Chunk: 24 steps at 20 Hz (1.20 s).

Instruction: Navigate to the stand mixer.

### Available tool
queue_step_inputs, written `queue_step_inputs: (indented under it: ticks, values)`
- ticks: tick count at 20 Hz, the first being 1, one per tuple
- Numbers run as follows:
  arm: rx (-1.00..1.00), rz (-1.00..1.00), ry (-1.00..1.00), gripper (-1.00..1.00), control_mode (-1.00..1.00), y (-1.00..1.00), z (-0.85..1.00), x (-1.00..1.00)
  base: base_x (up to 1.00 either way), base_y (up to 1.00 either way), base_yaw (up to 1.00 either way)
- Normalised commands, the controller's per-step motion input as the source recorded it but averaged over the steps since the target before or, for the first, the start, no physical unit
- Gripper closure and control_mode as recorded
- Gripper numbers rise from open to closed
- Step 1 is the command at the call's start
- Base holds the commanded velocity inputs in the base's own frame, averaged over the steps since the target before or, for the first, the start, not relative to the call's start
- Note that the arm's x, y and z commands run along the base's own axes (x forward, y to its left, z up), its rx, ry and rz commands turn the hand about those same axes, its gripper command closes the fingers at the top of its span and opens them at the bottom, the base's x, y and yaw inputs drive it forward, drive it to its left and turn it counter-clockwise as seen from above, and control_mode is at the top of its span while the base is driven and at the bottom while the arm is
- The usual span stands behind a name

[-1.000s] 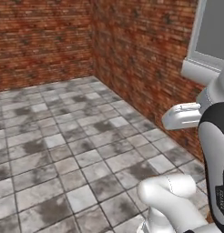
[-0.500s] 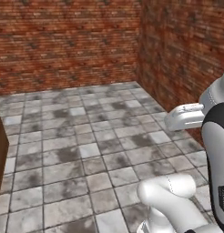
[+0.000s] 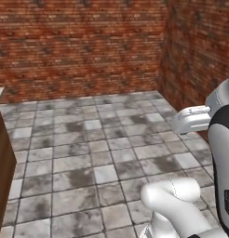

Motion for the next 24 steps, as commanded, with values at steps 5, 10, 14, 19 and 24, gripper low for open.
queue_step_inputs:
  ticks: [5,10,14,19,24]
  values:
    - [0.00,0.00,0.00,-1.00,1.00,0.00,0.00,0.00,1.00,0.35,0.00]
    - [0.00,0.00,0.00,-1.00,1.00,0.00,0.00,0.00,1.00,0.43,-0.01]
    - [0.00,0.00,0.00,-1.00,1.00,0.00,0.00,0.00,1.00,0.10,0.07]
    - [0.00,0.00,0.00,-1.00,1.00,0.00,0.00,0.00,1.00,0.00,0.28]
    - [0.00,0.00,0.00,-1.00,1.00,0.00,0.00,0.00,1.00,-0.07,0.53]
